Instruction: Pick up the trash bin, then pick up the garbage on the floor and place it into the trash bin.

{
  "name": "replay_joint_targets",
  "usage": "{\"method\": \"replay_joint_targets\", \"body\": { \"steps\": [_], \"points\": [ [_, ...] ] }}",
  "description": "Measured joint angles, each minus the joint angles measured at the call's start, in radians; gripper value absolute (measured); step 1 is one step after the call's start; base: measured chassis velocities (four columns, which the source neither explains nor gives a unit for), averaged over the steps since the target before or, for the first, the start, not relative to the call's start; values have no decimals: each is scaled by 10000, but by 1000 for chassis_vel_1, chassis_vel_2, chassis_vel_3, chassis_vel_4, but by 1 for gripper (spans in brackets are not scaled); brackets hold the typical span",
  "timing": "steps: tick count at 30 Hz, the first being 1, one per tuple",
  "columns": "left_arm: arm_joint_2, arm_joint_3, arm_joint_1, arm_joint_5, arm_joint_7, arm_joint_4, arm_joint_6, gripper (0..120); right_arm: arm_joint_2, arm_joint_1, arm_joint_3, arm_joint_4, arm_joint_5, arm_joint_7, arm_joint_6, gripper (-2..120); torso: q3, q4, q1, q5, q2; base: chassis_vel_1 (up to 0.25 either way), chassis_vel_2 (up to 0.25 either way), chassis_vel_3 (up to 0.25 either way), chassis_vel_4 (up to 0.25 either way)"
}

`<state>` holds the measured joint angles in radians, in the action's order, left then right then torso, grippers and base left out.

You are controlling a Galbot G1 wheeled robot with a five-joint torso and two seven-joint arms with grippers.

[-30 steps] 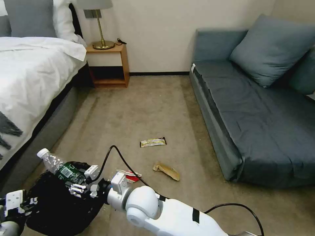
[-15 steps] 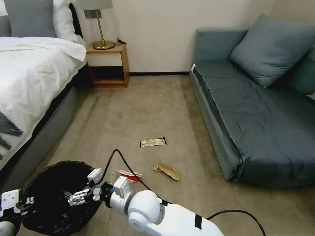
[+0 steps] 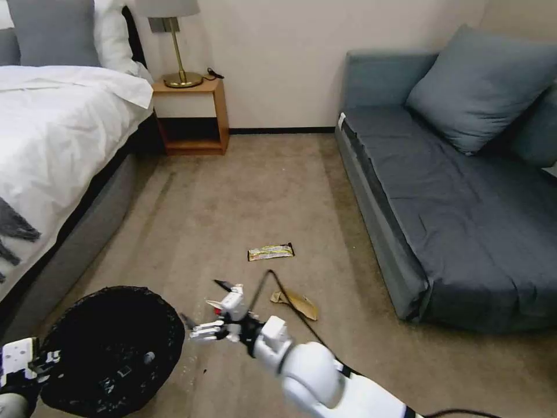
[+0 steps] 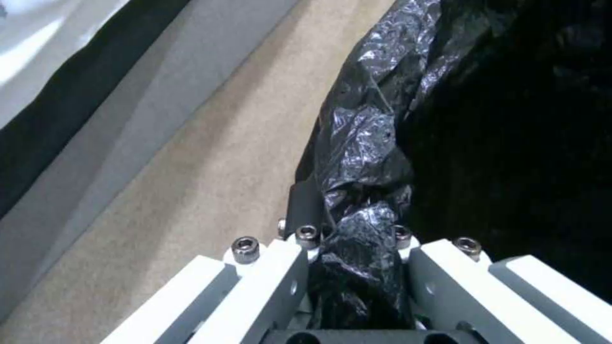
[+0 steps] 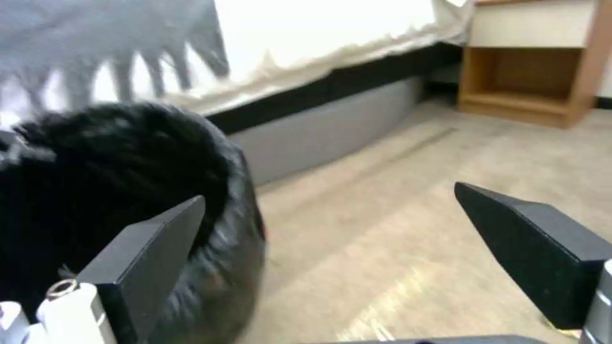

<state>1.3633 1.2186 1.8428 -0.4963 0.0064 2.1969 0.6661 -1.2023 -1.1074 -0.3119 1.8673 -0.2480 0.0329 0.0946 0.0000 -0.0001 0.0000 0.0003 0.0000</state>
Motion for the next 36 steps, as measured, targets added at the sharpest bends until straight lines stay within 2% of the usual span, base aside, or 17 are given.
{"method": "replay_joint_targets", "body": {
  "steps": [5,12,20,36],
  "points": [
    [-47,83,-106,64,-20,-99,0,3,289,-946,500,28,714,12,-273,100,-1,-1,0,0,0,0,0,0,0],
    [26,139,-96,75,-20,-164,-33,3,377,-1493,777,-120,890,-35,-528,100,0,1,0,-1,0,0,0,0,0],
    [-42,237,-64,78,-14,-218,-61,3,439,-1542,792,-505,1104,-207,-334,100,-1,1,0,-1,0,-54,41,54,-46],
    [-164,244,-145,90,0,-430,-74,3,857,-771,714,-1431,652,-334,597,100,1,0,0,-3,0,-139,143,143,-154]
  ]
}}
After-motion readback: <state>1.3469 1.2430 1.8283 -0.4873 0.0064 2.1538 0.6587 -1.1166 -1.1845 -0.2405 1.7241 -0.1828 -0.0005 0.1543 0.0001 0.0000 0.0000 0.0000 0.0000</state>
